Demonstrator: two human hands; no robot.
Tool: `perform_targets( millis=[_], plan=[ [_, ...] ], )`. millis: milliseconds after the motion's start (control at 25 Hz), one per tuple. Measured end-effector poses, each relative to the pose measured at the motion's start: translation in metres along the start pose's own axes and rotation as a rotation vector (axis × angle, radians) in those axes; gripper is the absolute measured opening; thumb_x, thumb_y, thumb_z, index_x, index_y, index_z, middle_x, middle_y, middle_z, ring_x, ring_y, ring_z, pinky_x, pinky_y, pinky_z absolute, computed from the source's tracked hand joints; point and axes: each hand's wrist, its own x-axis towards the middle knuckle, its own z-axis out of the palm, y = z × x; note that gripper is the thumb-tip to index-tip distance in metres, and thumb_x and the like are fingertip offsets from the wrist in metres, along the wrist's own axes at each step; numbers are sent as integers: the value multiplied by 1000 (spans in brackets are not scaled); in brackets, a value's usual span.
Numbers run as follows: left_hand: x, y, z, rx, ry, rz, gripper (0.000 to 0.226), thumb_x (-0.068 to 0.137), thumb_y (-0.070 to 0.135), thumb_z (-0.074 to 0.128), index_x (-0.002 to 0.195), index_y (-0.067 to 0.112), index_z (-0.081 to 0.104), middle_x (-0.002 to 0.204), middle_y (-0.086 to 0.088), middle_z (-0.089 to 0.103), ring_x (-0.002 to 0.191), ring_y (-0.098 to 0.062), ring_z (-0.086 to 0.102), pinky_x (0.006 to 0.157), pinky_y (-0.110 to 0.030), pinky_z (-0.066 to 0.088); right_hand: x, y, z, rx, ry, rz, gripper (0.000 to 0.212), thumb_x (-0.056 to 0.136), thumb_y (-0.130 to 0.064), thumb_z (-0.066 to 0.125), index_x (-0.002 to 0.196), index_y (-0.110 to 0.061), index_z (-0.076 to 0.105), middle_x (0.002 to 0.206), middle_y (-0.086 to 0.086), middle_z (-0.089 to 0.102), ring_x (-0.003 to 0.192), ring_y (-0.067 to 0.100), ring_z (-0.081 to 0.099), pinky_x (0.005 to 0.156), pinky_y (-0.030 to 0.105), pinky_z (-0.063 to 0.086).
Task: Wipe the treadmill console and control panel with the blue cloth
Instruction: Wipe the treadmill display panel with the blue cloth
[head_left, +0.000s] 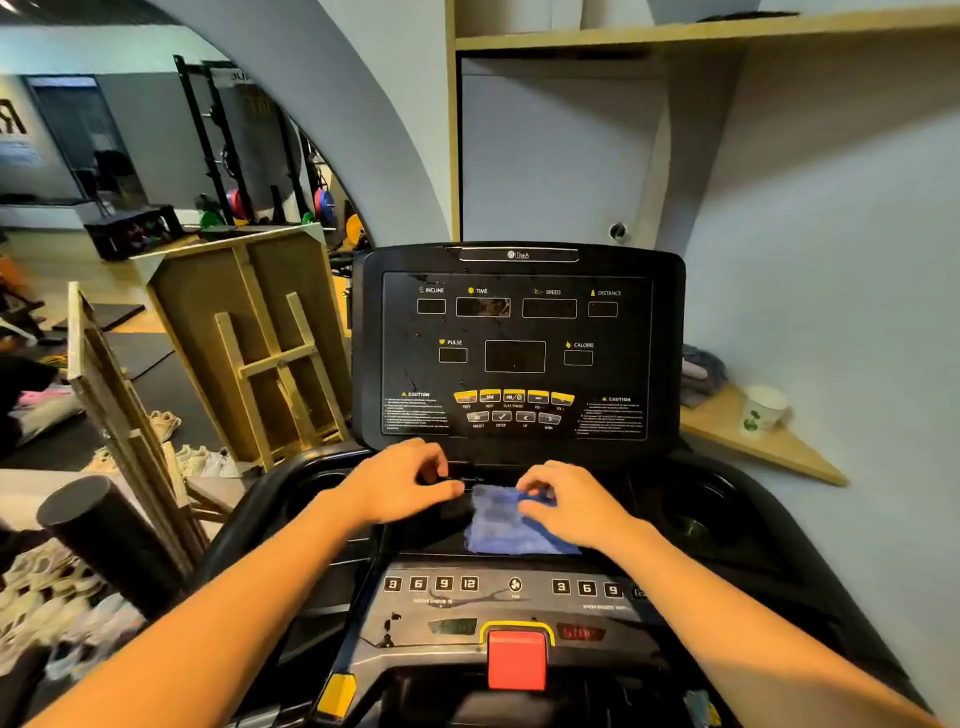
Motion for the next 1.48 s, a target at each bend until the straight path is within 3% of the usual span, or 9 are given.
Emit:
perform_targets(
  millis=[120,240,560,680,840,1040,1240,1320,1480],
  plan=[
    [-26,-15,30,177,-52,-18,56,74,79,46,104,33,59,103,9,51,97,-10,51,84,-35,48,-12,15,16,-234,-108,31,40,90,-42,68,127,-28,65,126,-3,61,118,19,52,100,42,45],
    [-44,-32,54,256,-37,22,59,77,81,45,108,34,59,104,9,50,99,-11,46,84,-34,47,-18,21,24,-285,-129,64,46,95,-48,62,136,-27,59,138,-7,56,130,20,40,105,43,37],
    [-49,-39,65,289,14,39,50,80,77,44,105,36,59,104,12,51,97,-8,42,82,-31,46,-14,4,32,-519,-130,18,21,98,-30,59,116,-23,66,124,-3,59,121,24,41,89,41,36],
    [-48,-38,63,273,4,23,49,82,78,40,103,38,58,104,15,49,97,-5,41,83,-28,45,-10,-1,37,-625,-137,-11,28,96,-21,61,124,-19,58,127,4,57,122,27,44,93,39,36],
    [-45,-38,58,228,-29,19,49,82,79,36,102,39,57,105,20,47,100,1,40,86,-23,42,-5,-4,35,-637,-212,-29,56,92,-5,61,143,-20,45,138,12,45,128,32,38,100,41,35],
    [-36,-41,47,141,-89,51,60,76,88,34,98,38,59,103,20,49,105,6,42,92,-17,40,0,-4,27,-471,-196,13,40,89,7,53,123,-13,59,118,10,40,114,31,43,79,35,33],
    [-10,-53,9,91,-81,85,47,79,76,34,105,42,56,108,21,49,107,4,47,98,-21,40,12,-9,-7,-279,-147,106,18,100,-7,48,114,-15,56,105,0,34,85,16,43,78,28,39],
    [10,-62,-21,121,-7,123,51,80,73,32,116,44,52,112,18,49,110,0,49,101,-25,40,21,-14,-33,-263,-104,141,18,103,-11,43,114,-14,56,104,2,37,86,16,46,77,26,37],
    [58,-77,-90,155,190,171,48,88,57,50,128,31,56,118,9,51,114,-11,53,104,-32,43,42,-31,-107,-210,41,202,18,103,-10,43,111,-13,59,101,4,43,96,23,53,85,33,39]
  ],
)
